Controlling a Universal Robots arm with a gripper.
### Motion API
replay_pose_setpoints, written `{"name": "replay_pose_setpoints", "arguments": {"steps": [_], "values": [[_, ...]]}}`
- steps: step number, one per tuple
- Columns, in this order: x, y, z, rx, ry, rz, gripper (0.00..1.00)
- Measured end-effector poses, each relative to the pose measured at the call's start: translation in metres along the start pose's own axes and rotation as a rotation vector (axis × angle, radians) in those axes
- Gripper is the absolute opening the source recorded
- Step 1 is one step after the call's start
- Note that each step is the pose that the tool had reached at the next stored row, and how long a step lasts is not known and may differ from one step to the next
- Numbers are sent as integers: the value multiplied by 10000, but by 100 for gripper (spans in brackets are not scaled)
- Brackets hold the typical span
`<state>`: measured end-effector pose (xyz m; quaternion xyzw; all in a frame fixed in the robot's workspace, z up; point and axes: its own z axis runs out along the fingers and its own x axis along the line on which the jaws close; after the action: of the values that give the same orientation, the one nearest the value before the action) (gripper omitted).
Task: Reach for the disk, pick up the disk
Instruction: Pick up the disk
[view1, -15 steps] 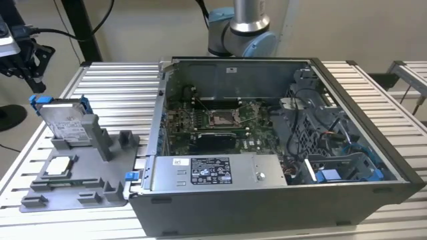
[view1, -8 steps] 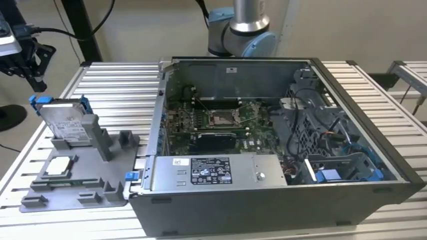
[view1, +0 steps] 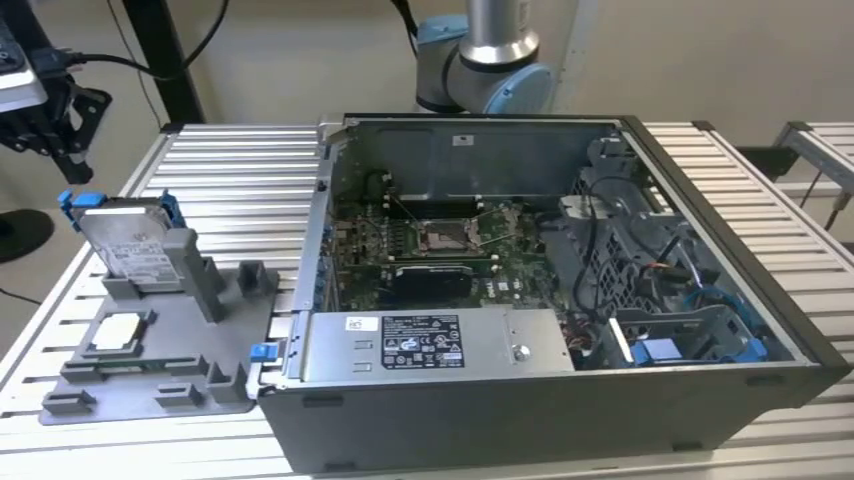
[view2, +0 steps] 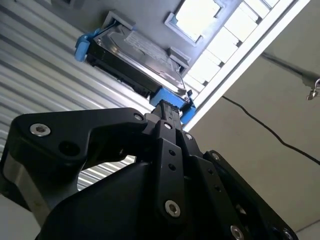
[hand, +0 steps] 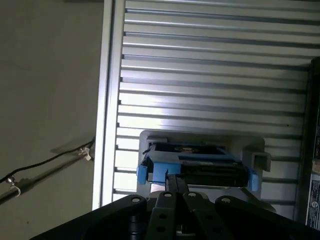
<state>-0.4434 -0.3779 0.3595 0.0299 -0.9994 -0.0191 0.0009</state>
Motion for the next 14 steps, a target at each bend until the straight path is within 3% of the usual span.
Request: {"name": "replay_pose_setpoints", "arguments": {"steps": [14], "values": [[8, 2, 1, 11, 68, -1780, 0]]}}
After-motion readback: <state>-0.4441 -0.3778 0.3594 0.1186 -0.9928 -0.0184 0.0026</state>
